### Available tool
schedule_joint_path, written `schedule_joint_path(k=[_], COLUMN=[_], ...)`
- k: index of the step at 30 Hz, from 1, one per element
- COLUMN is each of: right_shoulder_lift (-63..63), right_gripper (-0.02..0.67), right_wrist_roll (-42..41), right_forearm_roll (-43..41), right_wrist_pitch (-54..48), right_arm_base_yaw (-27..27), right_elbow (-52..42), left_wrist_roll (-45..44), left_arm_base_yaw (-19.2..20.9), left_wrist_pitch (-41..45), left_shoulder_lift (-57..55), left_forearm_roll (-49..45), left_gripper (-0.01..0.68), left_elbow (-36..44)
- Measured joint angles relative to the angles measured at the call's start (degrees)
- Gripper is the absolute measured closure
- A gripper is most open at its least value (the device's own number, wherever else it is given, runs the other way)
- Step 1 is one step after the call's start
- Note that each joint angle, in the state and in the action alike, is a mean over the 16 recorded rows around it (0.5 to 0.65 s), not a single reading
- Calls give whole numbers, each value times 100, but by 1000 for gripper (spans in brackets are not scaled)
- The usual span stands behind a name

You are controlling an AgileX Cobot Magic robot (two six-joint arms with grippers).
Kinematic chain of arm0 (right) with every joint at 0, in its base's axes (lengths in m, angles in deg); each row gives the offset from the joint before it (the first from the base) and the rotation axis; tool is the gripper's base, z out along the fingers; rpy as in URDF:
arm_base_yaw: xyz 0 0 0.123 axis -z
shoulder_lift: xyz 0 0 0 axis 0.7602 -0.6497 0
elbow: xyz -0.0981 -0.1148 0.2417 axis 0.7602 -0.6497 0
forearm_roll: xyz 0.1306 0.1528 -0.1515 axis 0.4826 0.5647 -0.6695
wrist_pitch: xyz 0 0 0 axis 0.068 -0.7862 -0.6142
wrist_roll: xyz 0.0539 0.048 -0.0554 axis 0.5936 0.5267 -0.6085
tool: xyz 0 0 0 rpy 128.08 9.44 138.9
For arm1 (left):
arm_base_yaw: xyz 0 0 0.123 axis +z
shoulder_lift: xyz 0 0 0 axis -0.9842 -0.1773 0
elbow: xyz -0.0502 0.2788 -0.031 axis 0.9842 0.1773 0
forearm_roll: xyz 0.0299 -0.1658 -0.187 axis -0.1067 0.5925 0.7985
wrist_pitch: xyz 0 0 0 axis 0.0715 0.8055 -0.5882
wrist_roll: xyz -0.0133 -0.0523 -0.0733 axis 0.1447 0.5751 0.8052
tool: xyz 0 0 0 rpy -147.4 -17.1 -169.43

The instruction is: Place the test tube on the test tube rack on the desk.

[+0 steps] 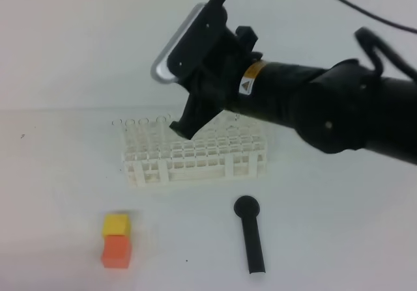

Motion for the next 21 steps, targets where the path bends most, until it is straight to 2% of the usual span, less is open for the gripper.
schedule_joint_path(k=[6, 11, 21], right_shoulder_lift=[822, 1569, 3203], right_gripper=[648, 649, 650], right_wrist_roll=[-282, -318, -236], right_forearm_roll=[-28, -40, 202], right_wrist_pitch=[-813, -1080, -753], right_arm_base_yaw=[122, 308, 867], right_elbow=[-127, -552, -2436], left_wrist_roll=[0, 0, 1], left_arm_base_yaw=[0, 0, 0], left_wrist_pitch=[0, 0, 22], left_shoulder_lift=[-4, -7, -7], left_forearm_roll=[0, 0, 0], left_gripper=[674, 674, 674], left_elbow=[0, 0, 0])
